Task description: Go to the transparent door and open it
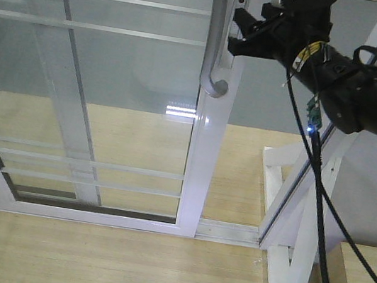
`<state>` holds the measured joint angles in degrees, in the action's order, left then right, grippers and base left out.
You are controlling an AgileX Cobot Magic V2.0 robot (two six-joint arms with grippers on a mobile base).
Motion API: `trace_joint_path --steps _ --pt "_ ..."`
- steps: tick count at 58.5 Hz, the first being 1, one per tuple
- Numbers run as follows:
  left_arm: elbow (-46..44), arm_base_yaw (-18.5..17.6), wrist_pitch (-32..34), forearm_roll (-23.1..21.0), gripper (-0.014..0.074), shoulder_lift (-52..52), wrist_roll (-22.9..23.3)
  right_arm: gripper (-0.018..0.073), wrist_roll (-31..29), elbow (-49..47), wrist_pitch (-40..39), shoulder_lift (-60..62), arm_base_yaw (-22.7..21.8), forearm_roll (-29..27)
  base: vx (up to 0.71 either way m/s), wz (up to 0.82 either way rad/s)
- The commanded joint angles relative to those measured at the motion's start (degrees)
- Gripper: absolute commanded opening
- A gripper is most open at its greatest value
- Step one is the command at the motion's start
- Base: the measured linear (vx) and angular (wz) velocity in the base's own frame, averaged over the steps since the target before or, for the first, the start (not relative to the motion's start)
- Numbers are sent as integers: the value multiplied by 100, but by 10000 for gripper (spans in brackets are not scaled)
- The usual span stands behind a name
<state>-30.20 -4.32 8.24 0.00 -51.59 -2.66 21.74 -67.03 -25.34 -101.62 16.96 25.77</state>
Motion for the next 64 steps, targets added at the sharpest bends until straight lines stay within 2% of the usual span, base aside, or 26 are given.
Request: trace_joint_path --steps 1,9,13,28,38,43,54,64 --pt "-216 -27 420 -32 344 33 48 406 32 -162 707 846 -122 -58 0 0" --pt "-216 -27 420 -32 344 33 48 406 5 -162 2586 1536 -214 -44 0 0" --pt "-216 -27 420 0 344 33 42 406 -62 -94 3215 1828 -331 -44 0 0" --pt "-216 -27 405 31 344 33 42 406 -112 1477 3107 3350 -1078 -67 0 0" --pt "-216 -34 -52 639 344 -15 5 406 -112 2573 3124 4529 -1382 -64 0 0" --pt "-216 -95 -162 676 344 -126 50 406 -118 2846 3205 4964 -1382 -65 0 0" --pt "-216 -731 375 676 344 -644 50 406 -112 3033 3530 5361 -1382 -71 0 0" --pt "-223 -1496 1511 676 347 -1462 50 406 -102 3033 3513 5338 -1382 -80 0 0"
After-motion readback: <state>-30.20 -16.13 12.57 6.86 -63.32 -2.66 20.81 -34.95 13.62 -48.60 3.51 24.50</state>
